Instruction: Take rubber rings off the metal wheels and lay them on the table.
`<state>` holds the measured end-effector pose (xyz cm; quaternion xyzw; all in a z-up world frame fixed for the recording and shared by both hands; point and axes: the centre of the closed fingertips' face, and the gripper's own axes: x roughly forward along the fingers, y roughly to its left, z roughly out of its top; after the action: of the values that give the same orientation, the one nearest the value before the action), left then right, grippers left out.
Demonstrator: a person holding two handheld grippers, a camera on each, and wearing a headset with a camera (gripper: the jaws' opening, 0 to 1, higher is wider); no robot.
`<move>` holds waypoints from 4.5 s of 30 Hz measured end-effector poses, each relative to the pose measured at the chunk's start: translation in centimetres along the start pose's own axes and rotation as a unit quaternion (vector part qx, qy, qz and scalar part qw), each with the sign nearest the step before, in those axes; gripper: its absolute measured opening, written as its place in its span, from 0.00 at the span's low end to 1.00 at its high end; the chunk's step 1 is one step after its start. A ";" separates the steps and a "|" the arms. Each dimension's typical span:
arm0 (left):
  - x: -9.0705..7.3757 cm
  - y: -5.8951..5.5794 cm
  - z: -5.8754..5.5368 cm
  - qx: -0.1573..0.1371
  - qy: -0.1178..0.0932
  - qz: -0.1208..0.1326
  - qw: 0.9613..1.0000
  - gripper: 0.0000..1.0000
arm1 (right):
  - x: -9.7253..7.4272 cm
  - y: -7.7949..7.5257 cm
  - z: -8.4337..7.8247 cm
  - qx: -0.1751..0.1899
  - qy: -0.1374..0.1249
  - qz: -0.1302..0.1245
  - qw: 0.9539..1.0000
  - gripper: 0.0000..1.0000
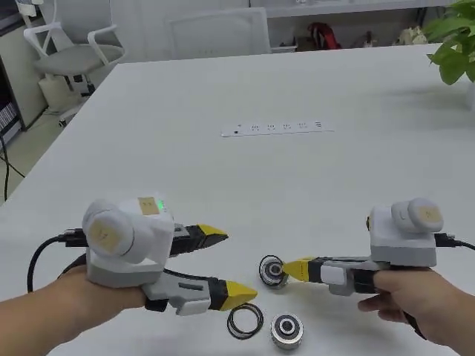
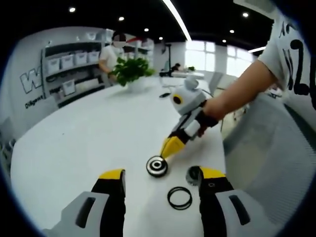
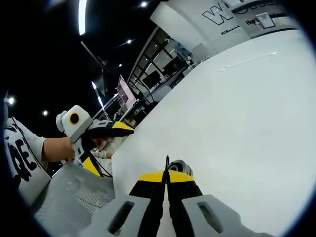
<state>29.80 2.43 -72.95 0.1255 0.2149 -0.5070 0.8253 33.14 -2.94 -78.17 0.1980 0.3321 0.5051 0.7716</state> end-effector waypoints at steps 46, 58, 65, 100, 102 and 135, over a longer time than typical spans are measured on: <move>-5.3 -1.6 -2.1 0.008 0.010 0.025 1.000 0.73 | 1.9 6.1 -3.7 0.004 0.095 0.101 0.990 0.00; -5.2 -1.6 -2.6 0.005 0.013 0.025 1.000 0.73 | 2.4 6.1 -5.3 -0.003 0.129 0.099 0.987 0.00; -5.0 -1.8 -2.8 0.008 0.017 0.022 1.000 0.73 | 2.6 5.5 -5.4 -0.005 0.123 0.083 0.989 0.00; -5.7 -2.6 -1.5 0.009 0.007 0.021 1.000 0.73 | -1.1 6.4 1.2 -0.084 0.010 0.050 0.995 0.26; -5.8 -2.7 -1.4 0.011 0.007 0.020 1.000 0.73 | -1.7 6.6 1.4 -0.103 0.010 0.046 0.994 0.28; -7.4 -2.8 -1.9 -0.023 -0.012 0.051 0.998 0.75 | -9.3 5.2 -1.4 -0.280 0.024 -0.086 0.956 0.63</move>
<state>23.94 7.79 -71.00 0.1114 0.2099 -0.4610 0.8550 26.27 -9.34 -72.87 -0.0676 0.2111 0.5138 0.8288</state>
